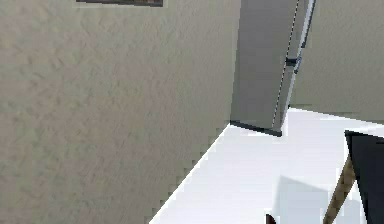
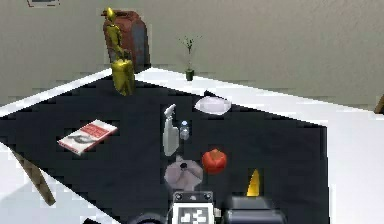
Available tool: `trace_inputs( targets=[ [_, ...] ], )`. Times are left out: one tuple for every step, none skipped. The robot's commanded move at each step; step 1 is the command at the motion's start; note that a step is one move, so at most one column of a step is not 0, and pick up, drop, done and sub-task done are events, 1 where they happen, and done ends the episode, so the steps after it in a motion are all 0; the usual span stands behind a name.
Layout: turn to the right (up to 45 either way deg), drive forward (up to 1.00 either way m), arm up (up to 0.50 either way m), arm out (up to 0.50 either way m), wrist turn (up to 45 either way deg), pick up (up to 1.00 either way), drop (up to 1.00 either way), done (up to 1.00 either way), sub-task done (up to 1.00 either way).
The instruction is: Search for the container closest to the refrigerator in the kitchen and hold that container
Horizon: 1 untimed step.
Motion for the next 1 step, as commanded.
trace_inputs(
  targets=[
    [0.0, 0.0, 0.0, 0.42, 0.0, 0.0, 0.0, 0.0, 0.0]
  ],
)
